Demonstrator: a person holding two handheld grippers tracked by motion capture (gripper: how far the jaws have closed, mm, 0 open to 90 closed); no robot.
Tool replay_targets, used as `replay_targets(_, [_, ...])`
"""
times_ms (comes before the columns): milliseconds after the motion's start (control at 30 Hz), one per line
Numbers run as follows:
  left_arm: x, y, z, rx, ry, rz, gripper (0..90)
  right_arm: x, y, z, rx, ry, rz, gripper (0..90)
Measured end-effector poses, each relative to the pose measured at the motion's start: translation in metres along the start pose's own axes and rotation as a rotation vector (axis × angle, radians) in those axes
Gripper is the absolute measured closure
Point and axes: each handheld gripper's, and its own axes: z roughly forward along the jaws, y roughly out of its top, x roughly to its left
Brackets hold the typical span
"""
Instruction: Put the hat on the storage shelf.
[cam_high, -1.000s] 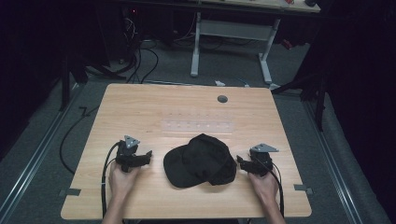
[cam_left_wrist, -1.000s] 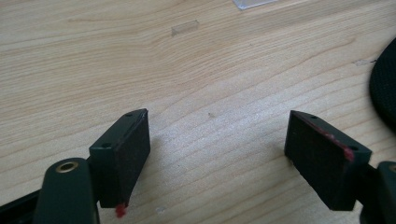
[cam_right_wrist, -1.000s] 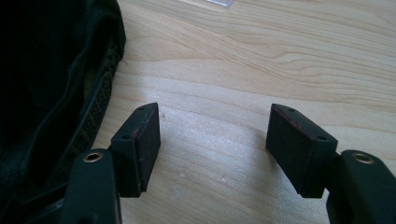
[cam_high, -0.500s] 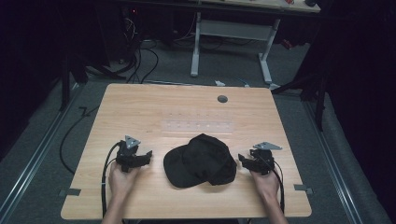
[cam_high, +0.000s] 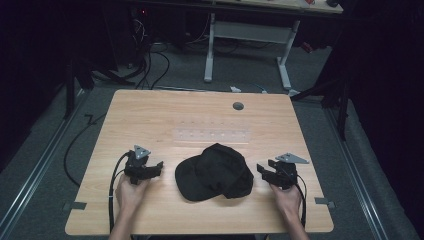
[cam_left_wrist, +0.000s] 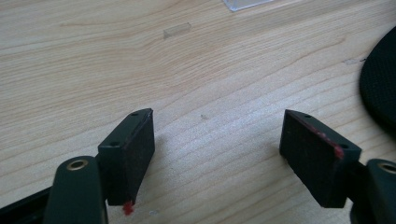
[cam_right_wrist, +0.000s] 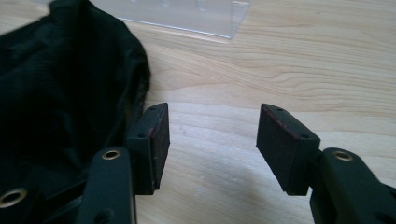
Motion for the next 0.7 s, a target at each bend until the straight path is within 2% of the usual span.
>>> replay_targets(167, [-0.001,-0.001,0.000,0.004,-0.003,0.001,24.5,-0.001,0.003,-0.006,-0.018,0.064,0.033,43.0])
replay_targets(233, [-0.001,-0.001,0.000,0.004,-0.003,0.001,24.1,0.000,0.003,-0.008,-0.027,0.066,0.031,43.2])
replay_targets(400, [-0.001,-0.001,0.000,0.004,-0.003,0.001,24.0,0.003,0.007,-0.015,-0.049,0.077,0.012,43.4])
replay_targets(500, [-0.001,-0.001,0.000,0.004,-0.003,0.001,24.1,0.008,0.013,-0.018,-0.069,0.101,-0.003,41.2])
replay_targets(700, [-0.001,-0.001,0.000,0.004,-0.003,0.002,24.1,0.016,0.023,-0.016,-0.064,0.128,-0.024,39.6])
